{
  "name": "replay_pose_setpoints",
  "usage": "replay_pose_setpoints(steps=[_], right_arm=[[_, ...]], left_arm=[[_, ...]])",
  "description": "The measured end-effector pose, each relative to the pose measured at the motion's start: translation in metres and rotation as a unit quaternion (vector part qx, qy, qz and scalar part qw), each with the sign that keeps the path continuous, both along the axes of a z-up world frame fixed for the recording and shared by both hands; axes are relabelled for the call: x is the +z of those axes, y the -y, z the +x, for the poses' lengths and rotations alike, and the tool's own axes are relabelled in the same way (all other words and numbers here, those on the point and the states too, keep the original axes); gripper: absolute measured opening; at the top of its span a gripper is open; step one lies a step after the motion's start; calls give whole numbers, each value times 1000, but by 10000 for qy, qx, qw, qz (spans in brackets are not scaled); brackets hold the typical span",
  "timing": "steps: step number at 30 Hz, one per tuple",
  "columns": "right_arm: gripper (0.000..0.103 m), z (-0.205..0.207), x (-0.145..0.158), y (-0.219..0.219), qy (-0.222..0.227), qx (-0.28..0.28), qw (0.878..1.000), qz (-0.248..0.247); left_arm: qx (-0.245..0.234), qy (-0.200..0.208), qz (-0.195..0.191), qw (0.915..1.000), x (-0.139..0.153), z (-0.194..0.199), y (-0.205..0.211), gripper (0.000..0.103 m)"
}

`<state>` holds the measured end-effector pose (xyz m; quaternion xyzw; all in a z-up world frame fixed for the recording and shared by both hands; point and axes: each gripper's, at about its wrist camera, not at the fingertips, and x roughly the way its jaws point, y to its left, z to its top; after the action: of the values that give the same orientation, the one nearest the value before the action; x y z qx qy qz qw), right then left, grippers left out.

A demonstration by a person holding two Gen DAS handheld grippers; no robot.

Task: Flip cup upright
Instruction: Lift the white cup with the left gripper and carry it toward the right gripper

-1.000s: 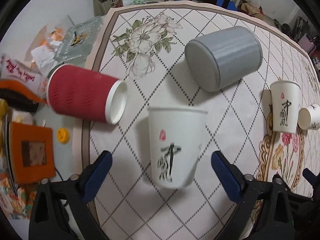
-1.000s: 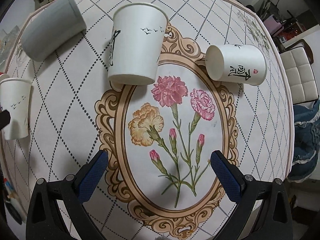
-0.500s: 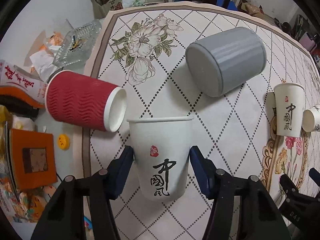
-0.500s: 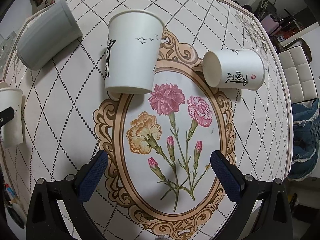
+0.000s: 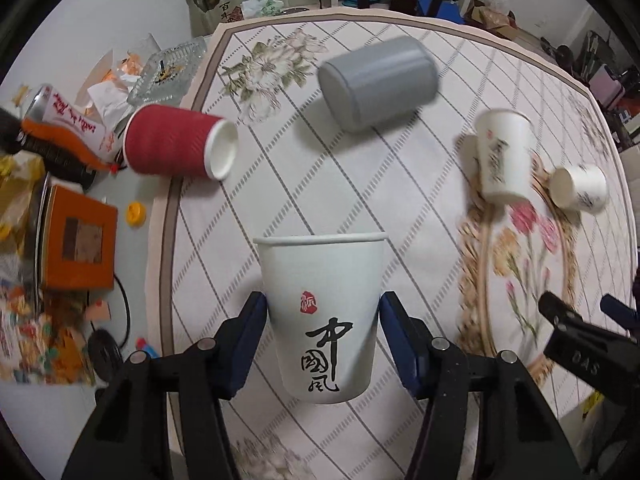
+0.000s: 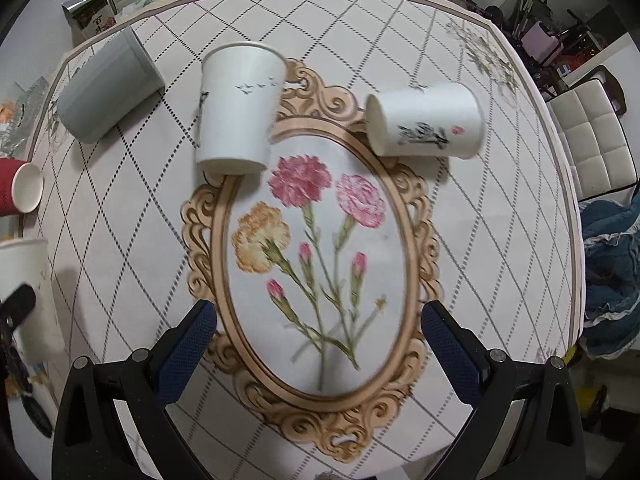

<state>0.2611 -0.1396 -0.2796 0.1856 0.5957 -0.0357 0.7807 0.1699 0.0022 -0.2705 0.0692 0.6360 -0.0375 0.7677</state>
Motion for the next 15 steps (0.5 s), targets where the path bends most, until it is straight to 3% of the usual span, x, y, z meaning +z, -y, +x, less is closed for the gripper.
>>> replay_pose_setpoints(steps=[6, 15], right_arm=[[103, -42, -15, 30, -72, -13, 10000, -1], [103, -93, -71, 79, -443, -178, 9989, 0]], left_arm=[[31, -218, -129, 9997, 0, -49, 34, 55], [-167, -606, -197, 9978, -30, -97, 100, 55]])
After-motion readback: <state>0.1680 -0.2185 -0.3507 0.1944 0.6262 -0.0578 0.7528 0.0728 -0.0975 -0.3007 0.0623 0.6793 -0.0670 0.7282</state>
